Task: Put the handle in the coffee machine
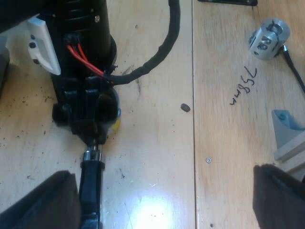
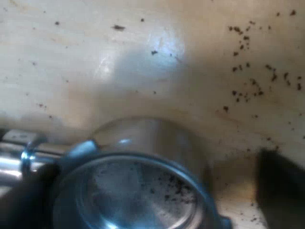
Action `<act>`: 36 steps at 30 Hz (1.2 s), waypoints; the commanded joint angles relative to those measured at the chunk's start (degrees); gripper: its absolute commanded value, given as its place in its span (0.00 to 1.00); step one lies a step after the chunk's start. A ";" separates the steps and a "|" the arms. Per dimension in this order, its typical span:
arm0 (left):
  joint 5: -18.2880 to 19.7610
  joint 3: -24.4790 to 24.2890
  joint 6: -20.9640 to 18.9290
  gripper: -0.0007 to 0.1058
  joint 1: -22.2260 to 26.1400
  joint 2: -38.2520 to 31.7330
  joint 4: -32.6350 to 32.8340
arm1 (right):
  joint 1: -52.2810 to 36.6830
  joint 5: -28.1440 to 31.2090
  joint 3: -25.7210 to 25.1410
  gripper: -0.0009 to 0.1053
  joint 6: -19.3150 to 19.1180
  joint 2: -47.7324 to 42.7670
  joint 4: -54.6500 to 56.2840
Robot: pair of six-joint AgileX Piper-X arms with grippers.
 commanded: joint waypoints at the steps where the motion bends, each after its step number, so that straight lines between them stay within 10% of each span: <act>1: 1.19 -0.26 -0.73 0.72 0.08 -0.05 -0.31 | -0.11 0.05 -0.01 0.33 -2.24 0.05 0.49; 4: 1.19 -0.26 -0.56 0.72 0.08 -0.05 -0.31 | -0.11 -0.15 -0.31 0.01 -3.18 -0.68 1.06; 22: 1.08 3.48 2.01 0.72 0.08 -0.05 -5.77 | -6.80 -0.27 -12.85 0.01 -9.77 -13.92 24.52; 36: 0.62 6.23 -1.54 0.72 0.08 8.05 -15.12 | -6.85 -1.56 -13.55 0.01 -9.53 -19.83 29.16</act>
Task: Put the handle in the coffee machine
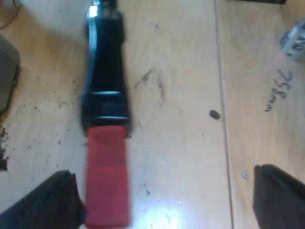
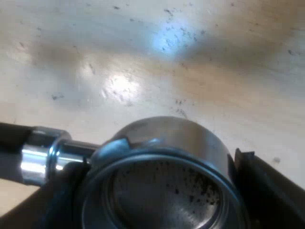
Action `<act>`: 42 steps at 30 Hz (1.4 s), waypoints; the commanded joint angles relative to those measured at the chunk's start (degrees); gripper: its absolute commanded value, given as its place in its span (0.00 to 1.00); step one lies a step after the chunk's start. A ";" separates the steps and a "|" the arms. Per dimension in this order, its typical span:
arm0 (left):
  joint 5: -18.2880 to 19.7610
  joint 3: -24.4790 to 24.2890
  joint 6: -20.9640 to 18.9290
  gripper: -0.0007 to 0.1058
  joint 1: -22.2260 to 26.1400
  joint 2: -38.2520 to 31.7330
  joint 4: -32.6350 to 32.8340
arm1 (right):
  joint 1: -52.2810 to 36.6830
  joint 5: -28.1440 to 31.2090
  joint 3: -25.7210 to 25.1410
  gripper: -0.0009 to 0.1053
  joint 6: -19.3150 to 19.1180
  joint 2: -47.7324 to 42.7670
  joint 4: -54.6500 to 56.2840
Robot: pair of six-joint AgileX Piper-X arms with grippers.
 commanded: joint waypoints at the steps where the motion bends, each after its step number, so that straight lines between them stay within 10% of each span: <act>1: 0.68 -0.02 -0.67 0.72 0.08 2.78 -1.90 | -0.12 -1.92 -0.80 0.01 -0.23 -1.12 0.17; 28: 0.69 -0.02 3.35 0.71 -0.11 12.24 -10.12 | -0.12 -5.68 -0.80 0.01 0.61 -1.12 -1.13; 36: 0.08 -0.02 3.35 0.36 -0.26 12.24 -8.66 | -0.12 -5.68 -0.80 0.01 1.63 -1.12 -1.13; 40: 0.09 -0.02 3.35 0.01 -0.26 12.24 -8.66 | -0.12 -5.68 -0.80 0.01 2.32 -1.12 -1.13; 42: 0.20 -0.02 3.41 0.01 -0.26 12.24 -8.66 | -0.12 -5.68 -0.80 0.01 3.01 -1.12 -1.13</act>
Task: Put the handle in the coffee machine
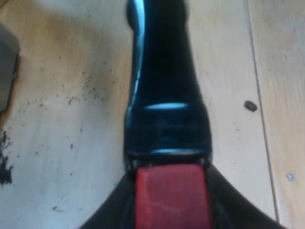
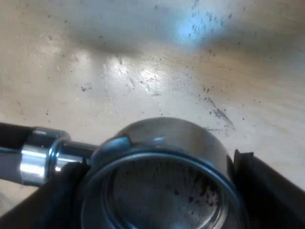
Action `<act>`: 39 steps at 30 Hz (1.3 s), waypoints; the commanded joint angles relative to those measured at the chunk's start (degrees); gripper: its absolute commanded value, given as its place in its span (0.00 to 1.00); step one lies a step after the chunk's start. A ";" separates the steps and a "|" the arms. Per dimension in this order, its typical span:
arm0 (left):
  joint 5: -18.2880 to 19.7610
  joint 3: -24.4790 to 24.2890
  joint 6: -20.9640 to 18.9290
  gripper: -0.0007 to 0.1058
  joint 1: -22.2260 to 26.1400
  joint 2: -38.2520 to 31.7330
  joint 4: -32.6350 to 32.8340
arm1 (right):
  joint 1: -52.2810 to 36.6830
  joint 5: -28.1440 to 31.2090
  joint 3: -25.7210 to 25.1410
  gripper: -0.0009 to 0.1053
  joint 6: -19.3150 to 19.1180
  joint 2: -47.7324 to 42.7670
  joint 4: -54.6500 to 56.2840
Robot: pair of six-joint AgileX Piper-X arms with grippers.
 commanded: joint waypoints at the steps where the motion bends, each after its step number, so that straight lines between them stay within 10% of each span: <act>1: 0.63 -0.02 -0.28 0.01 -0.25 -0.21 0.03 | -0.04 -1.31 -0.80 0.01 0.27 -0.96 -0.40; 3: 0.63 -0.02 -0.28 0.01 -0.25 -0.38 0.03 | -0.04 -1.13 -0.80 0.09 0.48 -0.96 -0.40; 8: 0.88 -0.02 -0.28 0.01 -0.25 -0.50 0.03 | -0.04 -0.10 -0.80 0.71 0.48 -0.96 -0.69; 11: 0.88 -0.02 -0.28 0.01 -0.25 -0.50 0.42 | -0.04 3.23 -1.06 0.90 0.18 -0.96 -1.27; 18: 1.29 -0.02 -0.28 0.01 1.67 -0.50 6.82 | 0.06 9.11 -5.95 0.83 -2.44 -0.96 -1.26; 39: 5.45 -0.02 12.26 0.01 37.70 -9.02 18.91 | 29.57 44.88 0.69 0.83 -0.66 -2.68 -28.98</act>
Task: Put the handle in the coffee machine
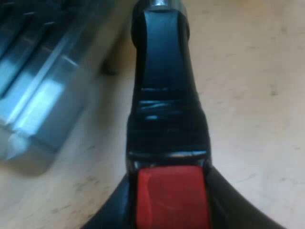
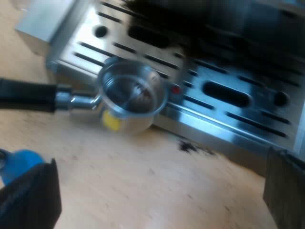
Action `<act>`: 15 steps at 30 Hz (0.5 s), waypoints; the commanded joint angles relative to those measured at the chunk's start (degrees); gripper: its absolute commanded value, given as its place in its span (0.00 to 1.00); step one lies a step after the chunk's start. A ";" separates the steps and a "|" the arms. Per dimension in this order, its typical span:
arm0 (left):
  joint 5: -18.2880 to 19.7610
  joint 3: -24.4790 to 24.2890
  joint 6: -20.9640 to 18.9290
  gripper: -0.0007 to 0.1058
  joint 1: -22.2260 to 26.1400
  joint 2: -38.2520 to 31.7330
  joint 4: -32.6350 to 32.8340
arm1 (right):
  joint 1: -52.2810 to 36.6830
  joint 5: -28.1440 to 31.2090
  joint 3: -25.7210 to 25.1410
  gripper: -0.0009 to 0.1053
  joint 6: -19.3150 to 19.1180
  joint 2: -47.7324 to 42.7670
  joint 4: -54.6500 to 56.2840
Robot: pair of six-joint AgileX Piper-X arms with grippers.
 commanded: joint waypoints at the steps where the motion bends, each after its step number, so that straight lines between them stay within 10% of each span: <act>1: 5.03 -0.62 2.57 0.01 3.87 -0.85 -0.73 | 2.85 5.19 3.96 0.83 0.22 0.18 -8.93; 15: 9.92 -0.22 5.76 0.01 13.44 1.04 -9.79 | 5.91 14.17 13.61 0.83 -5.98 9.62 -42.82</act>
